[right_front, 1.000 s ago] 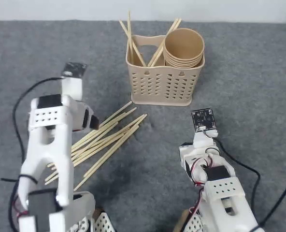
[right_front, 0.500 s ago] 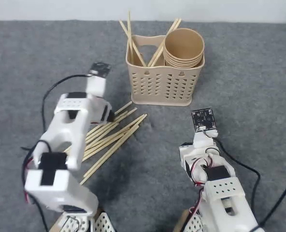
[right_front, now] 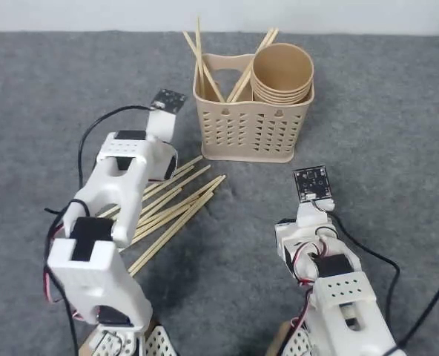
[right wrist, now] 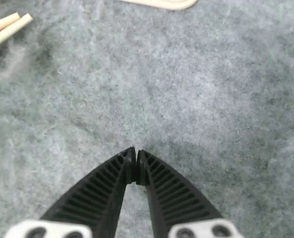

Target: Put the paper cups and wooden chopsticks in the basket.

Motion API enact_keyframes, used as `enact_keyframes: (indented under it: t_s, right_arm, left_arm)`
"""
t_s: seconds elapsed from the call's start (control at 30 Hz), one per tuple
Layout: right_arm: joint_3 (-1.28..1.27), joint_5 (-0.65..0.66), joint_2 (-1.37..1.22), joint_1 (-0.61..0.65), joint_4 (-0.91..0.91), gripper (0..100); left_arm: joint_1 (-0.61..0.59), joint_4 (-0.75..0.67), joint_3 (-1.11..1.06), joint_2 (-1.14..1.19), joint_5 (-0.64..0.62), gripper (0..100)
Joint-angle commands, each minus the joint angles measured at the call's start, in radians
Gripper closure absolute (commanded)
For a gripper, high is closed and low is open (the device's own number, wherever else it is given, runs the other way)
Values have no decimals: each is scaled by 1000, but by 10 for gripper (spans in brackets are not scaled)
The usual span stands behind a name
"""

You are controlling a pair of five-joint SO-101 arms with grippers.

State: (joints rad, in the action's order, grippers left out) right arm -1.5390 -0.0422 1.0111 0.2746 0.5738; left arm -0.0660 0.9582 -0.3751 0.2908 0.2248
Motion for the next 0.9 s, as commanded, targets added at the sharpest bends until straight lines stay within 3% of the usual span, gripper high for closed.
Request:
enact_keyframes:
  t_s: [0.0,0.17,0.33,0.53,0.73,0.87]
  right_arm:
    - [8,21,25,-13,-28,976]
    - [8,21,25,-13,-27,976]
    - [8,21,25,-13,-27,976]
    - [8,21,25,-13,-27,976]
    - [8,21,25,-13,-27,976]
    - [8,21,25,-13,-27,976]
  left_arm:
    - [8,60,21,-8,95,988]
    - [3,83,74,-17,137,987]
    - [6,288,283,-9,144,987]
    - [9,345,337,-3,354,981]
    - [2,339,257,-5,371,765]
    - [2,316,236,-5,373,769]
